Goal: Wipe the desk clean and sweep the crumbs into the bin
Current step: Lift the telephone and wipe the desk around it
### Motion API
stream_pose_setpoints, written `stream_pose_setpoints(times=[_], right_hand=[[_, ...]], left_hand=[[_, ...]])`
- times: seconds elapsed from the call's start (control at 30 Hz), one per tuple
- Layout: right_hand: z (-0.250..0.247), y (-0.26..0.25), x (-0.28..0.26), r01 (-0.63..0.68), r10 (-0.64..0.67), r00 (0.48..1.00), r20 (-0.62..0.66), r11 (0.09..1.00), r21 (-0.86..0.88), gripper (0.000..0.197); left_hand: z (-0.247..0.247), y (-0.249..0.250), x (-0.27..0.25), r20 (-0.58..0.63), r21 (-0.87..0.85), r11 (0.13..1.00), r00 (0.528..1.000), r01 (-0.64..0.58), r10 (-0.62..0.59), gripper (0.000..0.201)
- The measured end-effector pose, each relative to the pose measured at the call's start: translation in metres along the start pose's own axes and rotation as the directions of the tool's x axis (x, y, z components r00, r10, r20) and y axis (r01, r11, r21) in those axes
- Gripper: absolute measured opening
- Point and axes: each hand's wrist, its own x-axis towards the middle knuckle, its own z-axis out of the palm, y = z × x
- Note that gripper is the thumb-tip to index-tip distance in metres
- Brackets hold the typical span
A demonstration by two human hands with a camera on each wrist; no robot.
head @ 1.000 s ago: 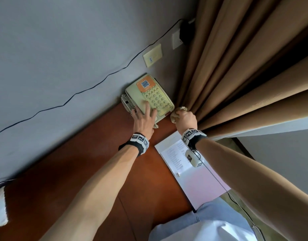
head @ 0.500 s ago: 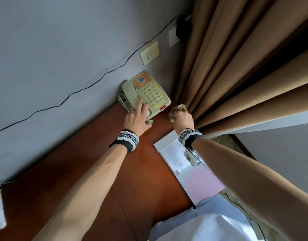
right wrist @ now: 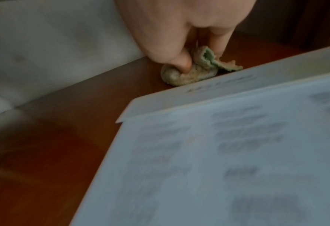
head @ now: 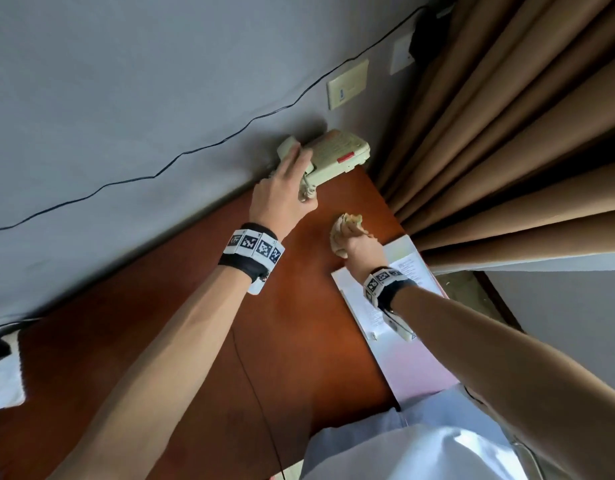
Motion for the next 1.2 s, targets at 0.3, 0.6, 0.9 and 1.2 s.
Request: stream_pose_setpoints(times=[0.3,0.6,0.9,1.2], right_hand=[[-0.052,0.006,0.055,-0.342,0.353,0.917,-0.186,0.936,0.086,0.048],[0.02,-0.1,-0.012,0.075,-0.068,0.989,0.134,0.996,-0.053,0.057],[-0.08,0.007,0.076,-0.314,0.313,0.943,-0.109,0.949,0.01,0.038],[-0.061,-0.031,0.09,-0.284,0.271,0.955,-0.125,0.953,-0.104,0.042]], left_hand=[[-0.023,-0.012,0.012,0.013,-0.069,0.997,1.0,0.03,-0.029,0.079],[-0.04,-0.008,0.03,-0.03,0.097,0.995,0.999,-0.023,0.026,0.071],[-0.023,-0.005,0.035,-0.122,0.058,0.997,0.992,0.051,-0.043,0.053],[-0.027,-0.022,0.015,-0.17,0.151,0.971,0.972,0.186,-0.16,0.051]])
